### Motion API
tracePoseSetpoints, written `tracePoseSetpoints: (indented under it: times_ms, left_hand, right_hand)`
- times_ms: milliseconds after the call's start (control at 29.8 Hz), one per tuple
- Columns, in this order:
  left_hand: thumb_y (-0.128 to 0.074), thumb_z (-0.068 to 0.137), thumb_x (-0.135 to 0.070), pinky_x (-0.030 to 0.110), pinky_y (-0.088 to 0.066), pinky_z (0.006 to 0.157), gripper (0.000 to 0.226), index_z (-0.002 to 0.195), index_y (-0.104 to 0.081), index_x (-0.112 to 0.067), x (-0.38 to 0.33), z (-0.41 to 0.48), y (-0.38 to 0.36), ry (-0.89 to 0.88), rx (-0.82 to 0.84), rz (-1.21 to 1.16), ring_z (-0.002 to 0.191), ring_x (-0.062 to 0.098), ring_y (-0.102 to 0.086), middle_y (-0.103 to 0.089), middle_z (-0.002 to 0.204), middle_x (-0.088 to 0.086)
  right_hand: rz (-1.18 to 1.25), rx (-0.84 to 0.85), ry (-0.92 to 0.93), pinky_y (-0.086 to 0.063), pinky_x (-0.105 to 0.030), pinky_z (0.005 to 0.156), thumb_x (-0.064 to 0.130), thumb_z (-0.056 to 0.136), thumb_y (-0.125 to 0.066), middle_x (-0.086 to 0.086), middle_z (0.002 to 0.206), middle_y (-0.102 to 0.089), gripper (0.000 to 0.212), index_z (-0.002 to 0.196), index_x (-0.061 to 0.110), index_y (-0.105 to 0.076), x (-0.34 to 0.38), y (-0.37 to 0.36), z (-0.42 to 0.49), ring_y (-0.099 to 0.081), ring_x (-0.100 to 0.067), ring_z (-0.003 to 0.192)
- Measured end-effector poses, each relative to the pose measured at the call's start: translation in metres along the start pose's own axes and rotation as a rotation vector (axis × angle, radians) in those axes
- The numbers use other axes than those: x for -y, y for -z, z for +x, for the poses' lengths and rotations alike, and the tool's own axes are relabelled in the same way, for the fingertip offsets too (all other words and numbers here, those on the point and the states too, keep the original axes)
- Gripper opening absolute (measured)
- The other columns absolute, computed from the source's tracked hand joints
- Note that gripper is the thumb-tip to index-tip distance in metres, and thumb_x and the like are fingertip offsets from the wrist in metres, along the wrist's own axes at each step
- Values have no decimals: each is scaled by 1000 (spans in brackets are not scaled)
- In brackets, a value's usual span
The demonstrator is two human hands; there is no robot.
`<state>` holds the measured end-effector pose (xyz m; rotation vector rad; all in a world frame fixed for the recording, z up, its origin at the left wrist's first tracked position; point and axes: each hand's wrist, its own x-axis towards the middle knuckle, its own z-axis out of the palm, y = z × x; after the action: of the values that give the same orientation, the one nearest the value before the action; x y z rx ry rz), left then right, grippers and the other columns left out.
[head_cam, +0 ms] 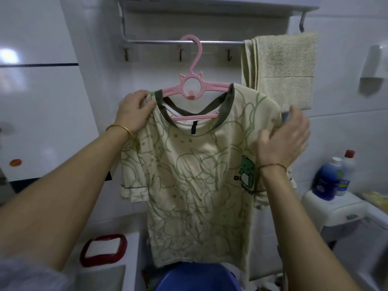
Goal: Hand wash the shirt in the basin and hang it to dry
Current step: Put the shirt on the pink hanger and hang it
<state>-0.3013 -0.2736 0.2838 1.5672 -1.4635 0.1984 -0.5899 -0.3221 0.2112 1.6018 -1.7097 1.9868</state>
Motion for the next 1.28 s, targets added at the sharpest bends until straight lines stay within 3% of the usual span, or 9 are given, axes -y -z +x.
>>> tracePoseSetpoints:
  times_ms: [134,268,537,638,772,839,1007,1174,1275]
  left_hand:
    - [-48,96,-24,32,-41,83,25,109,-62,-8,2,0,-3,17,-31,-84,92,22,-52,-58,98,7]
    - [-41,99,-21,22,-35,82,28,114,-59,-6,2,1,-1,79,-24,-130,101,19,-50,-57,109,9]
    - [-46,96,-27,35,-28,107,41,133,-49,-7,11,-15,-1,-21,-92,194,125,31,-42,-52,131,16]
    - [-49,91,-24,34,-35,96,30,115,-58,-7,15,-56,-17,-90,-267,162,111,29,-49,-56,114,14]
    - [-54,90,-22,35,-45,71,11,87,-55,-12,29,-131,-64,101,-95,16,80,21,-53,-54,85,4]
    - [-55,92,-28,32,-45,68,18,86,-57,-12,41,-162,-89,274,100,0,80,22,-56,-57,82,3]
    - [-54,92,-39,32,-44,90,52,123,-49,2,58,-189,-134,533,409,-29,112,28,-53,-55,123,16]
    - [-54,93,-35,30,-42,86,48,121,-50,4,52,-182,-161,660,432,-16,113,32,-53,-55,122,19]
    - [-56,92,-23,31,-43,81,29,104,-60,3,52,-180,-167,706,319,-33,105,32,-58,-62,109,20]
  right_hand:
    - [-95,90,415,-25,-47,111,26,86,-43,-6,138,-46,49,134,19,-45,49,-8,22,-37,-25,131]
    - [-199,237,399,-26,-49,109,21,93,-45,-1,139,-48,42,135,26,-45,49,-26,34,-39,-25,129]
    - [9,-155,578,-44,-44,95,-5,77,-58,-15,118,-60,36,109,9,-65,20,-21,-17,-51,-30,111]
    - [141,37,609,-45,-37,77,-4,74,-55,-17,103,-60,26,98,6,-61,-16,-6,-75,-51,-28,93]
    - [138,563,19,-38,-30,71,3,85,-59,-8,100,-39,18,100,1,-48,-70,3,-156,-50,-28,89]
    - [142,580,-199,-32,-26,73,5,88,-58,-7,99,-35,17,95,5,-43,-87,1,-177,-42,-24,87]
    - [229,446,-511,-38,-35,72,9,87,-57,4,74,-42,15,88,10,-42,-90,-1,-173,-46,-22,80]
    - [179,549,-734,-46,-47,86,11,82,-61,2,76,-48,19,80,20,-44,-108,-7,-180,-52,-27,89]
    - [271,724,-832,-47,-49,92,15,87,-62,-9,104,-52,34,116,5,-50,-121,-13,-188,-53,-31,102]
